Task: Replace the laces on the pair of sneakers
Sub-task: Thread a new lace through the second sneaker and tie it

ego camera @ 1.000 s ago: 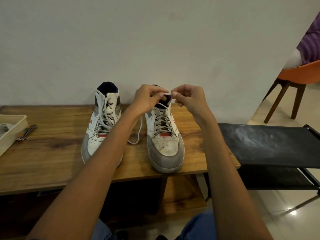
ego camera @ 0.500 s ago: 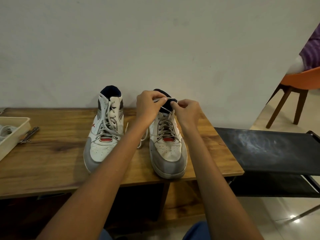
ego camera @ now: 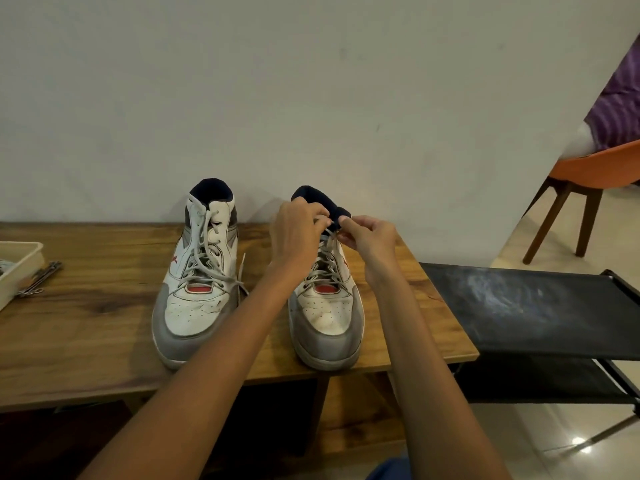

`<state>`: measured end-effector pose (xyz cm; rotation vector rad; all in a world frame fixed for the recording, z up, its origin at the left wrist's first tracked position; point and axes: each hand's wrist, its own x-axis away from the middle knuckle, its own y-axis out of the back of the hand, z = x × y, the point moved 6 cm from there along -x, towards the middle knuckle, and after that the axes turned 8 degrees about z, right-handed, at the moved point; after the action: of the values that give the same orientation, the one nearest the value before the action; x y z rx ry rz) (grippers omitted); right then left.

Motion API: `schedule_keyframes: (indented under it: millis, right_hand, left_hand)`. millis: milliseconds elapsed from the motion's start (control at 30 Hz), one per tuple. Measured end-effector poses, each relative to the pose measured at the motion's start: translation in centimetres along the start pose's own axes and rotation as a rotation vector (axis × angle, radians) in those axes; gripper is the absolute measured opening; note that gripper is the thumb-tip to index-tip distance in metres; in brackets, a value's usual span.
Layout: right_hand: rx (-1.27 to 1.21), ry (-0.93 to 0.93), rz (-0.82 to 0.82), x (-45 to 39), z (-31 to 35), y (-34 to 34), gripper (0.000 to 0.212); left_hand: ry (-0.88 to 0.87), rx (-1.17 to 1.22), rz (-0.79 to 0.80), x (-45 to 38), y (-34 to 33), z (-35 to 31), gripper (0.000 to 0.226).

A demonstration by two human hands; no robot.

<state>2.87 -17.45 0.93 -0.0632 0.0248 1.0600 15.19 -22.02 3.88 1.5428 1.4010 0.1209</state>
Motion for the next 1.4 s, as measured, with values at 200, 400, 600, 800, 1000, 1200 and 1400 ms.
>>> schedule_keyframes:
  millis: [200, 400, 600, 800, 1000, 1200, 1400]
  right_hand:
    - [-0.008, 0.020, 0.030, -0.1, 0.2, -0.1, 0.012]
    - [0.011, 0.038, 0.086, -0.2, 0.2, -0.2, 0.009]
    - [0.017, 0.043, 0.104, -0.4, 0.1, -0.1, 0.009]
    - [0.010, 0.044, 0.112, -0.7, 0.1, 0.1, 0.013]
    - [0.079, 0.093, 0.106, -0.7, 0.3, 0.2, 0.014]
    - [-0.006, 0.029, 0.072, -0.6, -0.5, 0.1, 0.037]
    - [-0.199, -0.080, 0.100, -1.0, -1.1, 0.0, 0.020]
  left_hand:
    - [-0.073, -0.072, -0.122, 0.4, 0.4, -0.8, 0.018]
    - [-0.002, 0.115, -0.075, 0.5, 0.2, -0.9, 0.018]
    - [0.025, 0.004, 0.008, 0.6, -0.5, -0.7, 0.023]
    - [-0.024, -0.018, 0.032, 0.7, -0.5, -1.2, 0.025]
    - [-0.074, -0.033, 0.048, 0.6, -1.1, -1.4, 0.025]
    - [-0.046, -0.065, 0.011, 0.7, -1.4, -1.4, 0.026]
    - [-0.065, -0.044, 0.008, 0.7, -1.0, -1.8, 0.025]
